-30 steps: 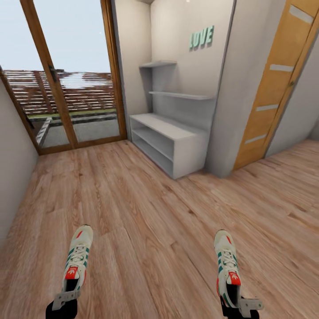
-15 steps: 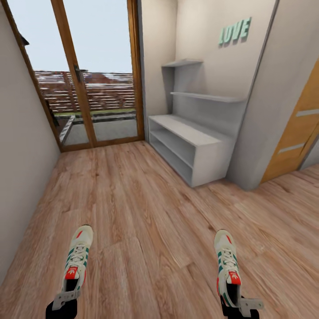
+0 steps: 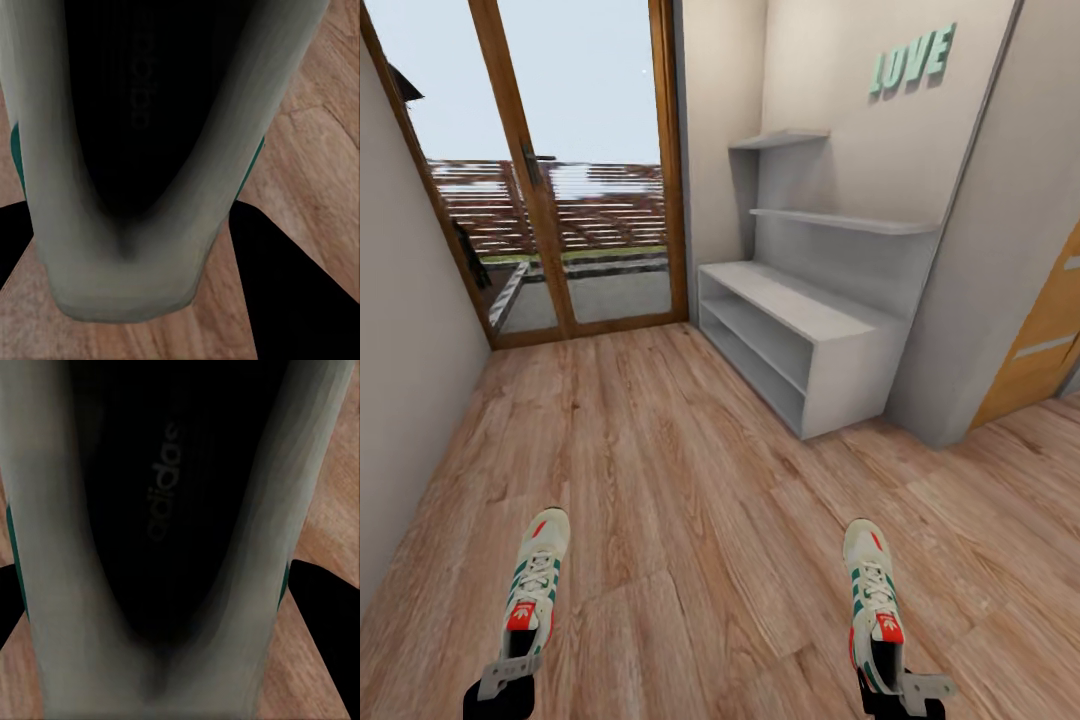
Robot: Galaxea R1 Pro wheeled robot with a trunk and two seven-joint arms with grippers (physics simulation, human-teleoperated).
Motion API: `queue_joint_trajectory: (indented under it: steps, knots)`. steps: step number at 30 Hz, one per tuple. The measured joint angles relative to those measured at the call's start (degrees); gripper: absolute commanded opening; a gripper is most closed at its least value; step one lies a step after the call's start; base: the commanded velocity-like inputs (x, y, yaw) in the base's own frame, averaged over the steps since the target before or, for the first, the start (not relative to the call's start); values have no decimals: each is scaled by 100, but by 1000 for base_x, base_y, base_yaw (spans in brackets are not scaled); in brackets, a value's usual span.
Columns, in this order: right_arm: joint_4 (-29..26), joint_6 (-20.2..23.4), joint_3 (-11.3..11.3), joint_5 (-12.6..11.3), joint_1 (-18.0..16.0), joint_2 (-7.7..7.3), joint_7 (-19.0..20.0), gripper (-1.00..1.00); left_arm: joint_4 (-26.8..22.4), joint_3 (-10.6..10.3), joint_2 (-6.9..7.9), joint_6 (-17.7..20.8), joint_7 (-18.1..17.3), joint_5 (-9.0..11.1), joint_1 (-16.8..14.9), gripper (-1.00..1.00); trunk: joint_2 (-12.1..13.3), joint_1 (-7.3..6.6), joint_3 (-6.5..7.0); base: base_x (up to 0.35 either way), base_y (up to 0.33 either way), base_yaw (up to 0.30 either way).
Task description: Pick up the two gym shoes and the two sandals from the corridor floor and place them onto the hallstand (shoe rack) in the corridor, making sure they are on the rack and not on the floor. Arrange them so the two gym shoes are next to each other and the two sandals are next to each other.
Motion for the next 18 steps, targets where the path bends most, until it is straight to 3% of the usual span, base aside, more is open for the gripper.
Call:
queue_joint_trajectory:
  steps: [6,18]
  knots:
    - [1,0,6,-6,0,0,0,-100,-1,0,0,0,0,0,0,-100,0,0,0,331,92,34]
    - [5,0,10,-8,-1,1,0,-100,-1,0,0,0,-1,1,1,-100,0,0,0,331,96,237]
